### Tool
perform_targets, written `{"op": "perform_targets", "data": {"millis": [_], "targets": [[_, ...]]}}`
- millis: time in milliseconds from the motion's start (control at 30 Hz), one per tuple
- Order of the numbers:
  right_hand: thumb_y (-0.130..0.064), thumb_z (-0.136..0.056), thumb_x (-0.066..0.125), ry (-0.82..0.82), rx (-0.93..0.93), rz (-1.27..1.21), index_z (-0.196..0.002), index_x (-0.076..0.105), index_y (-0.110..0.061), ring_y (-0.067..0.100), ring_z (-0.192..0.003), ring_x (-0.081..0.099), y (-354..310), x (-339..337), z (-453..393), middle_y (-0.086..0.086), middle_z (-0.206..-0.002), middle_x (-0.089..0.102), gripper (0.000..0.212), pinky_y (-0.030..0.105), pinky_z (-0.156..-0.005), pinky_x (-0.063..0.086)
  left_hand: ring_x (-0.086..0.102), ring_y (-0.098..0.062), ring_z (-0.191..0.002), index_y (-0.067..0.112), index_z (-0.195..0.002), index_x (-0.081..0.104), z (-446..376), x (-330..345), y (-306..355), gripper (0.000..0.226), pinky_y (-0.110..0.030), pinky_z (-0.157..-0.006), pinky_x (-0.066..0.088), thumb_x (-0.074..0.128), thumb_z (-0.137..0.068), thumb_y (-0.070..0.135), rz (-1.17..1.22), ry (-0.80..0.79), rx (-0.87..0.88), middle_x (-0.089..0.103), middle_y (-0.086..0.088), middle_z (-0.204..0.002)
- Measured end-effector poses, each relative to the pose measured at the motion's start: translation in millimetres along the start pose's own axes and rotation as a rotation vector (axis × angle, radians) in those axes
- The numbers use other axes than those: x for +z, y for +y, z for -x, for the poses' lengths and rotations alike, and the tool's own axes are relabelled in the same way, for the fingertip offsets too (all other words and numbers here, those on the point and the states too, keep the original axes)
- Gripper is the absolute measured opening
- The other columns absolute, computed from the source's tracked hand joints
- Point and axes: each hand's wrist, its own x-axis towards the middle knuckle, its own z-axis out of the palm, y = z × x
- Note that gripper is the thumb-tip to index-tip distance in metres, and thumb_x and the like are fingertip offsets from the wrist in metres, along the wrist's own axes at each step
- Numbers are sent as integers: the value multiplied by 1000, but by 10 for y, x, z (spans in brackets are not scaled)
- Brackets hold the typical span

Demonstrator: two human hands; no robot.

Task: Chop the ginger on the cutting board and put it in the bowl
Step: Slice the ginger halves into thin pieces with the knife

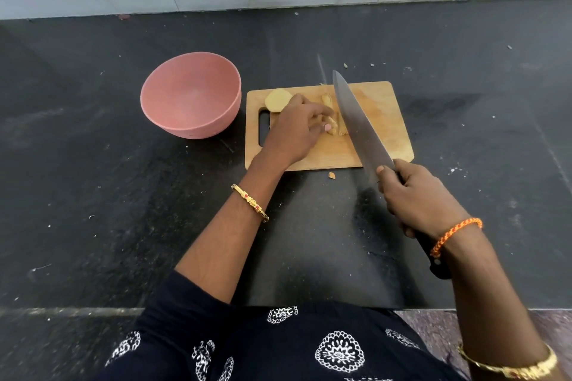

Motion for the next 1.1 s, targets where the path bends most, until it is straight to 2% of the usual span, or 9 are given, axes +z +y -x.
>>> {"op": "perform_targets", "data": {"millis": [100, 200, 300, 400, 467, 567, 733, 933, 1100], "targets": [[-34, -98, 36, -3, 6, -36, -80, 51, -12, 19, -47, 46, -12, 2, 23, 5, -64, 50, 32, 25, -39, 40, 50, -11, -86, 18, -104, 63, -15, 1, 16, 22, -26, -71, 41, 60, -88, 33, -164, 4, 37, 48, 3, -98], [-34, -99, 36, -7, 2, -54, -84, 52, -10, 19, -45, 46, -29, -3, 31, 5, -64, 50, 33, 26, -39, 41, 51, -9, -74, 16, -84, 61, 23, 12, 52, 25, -25, -63, 41, 61, -85, 41, -231, 115, -62, 55, 5, -81], [-34, -98, 36, -7, 1, -57, -81, 51, -12, 19, -43, 46, -29, 11, 31, 5, -63, 50, 33, 25, -38, 40, 54, -9, -63, 11, -74, 65, 79, 12, 98, 30, -25, -61, 42, 64, -84, 40, -134, 179, -213, 58, 6, -66], [-35, -98, 36, -18, 0, -43, -79, 51, -12, 20, -44, 47, -25, 50, 42, 5, -63, 51, 33, 25, -37, 40, 62, -10, -52, 9, -69, 66, 100, -11, 111, 32, -33, -68, 57, 63, -86, 37, 41, 139, -288, 69, 0, -65], [-35, -98, 36, -25, -10, -30, -77, 49, -14, 19, -43, 47, -20, 80, 50, 5, -62, 51, 33, 24, -36, 40, 65, -10, -58, 10, -82, 66, 94, -56, 109, 24, -35, -76, 56, 66, -83, 34, 57, 107, -298, 71, -2, -72], [-34, -99, 35, -23, -26, -11, -76, 48, -16, 18, -43, 48, -18, 109, 58, 4, -62, 51, 32, 22, -35, 38, 58, -8, -78, 13, -107, 64, 109, -104, 96, 40, -24, -78, 48, 77, -73, 30, 16, 54, -254, 62, 5, -82], [-34, -99, 35, -49, -51, -10, -86, 54, -14, 17, -50, 49, -32, 166, 25, 4, -66, 53, 30, 26, -43, 38, 54, -4, -78, 14, -106, 68, 166, -18, 87, 37, -4, -65, 34, 79, -70, 20, 66, 57, -214, 62, 5, -85], [-34, -98, 35, -13, -67, 55, -71, 44, -19, 19, -57, 50, -65, 202, -46, 5, -68, 53, 33, 27, -51, 37, 58, -6, -77, 9, -100, 71, 167, -7, 68, 37, -13, -74, 46, 82, -66, 18, 116, 114, -212, 68, 0, -88], [-34, -98, 35, -10, -77, 97, -70, 44, -20, 19, -57, 50, -111, 164, -73, 4, -69, 52, 32, 27, -53, 39, 61, -6, -78, 9, -98, 72, 155, -18, 86, 35, -21, -81, 51, 83, -65, 16, 119, 129, -214, 71, -3, -89]]}}
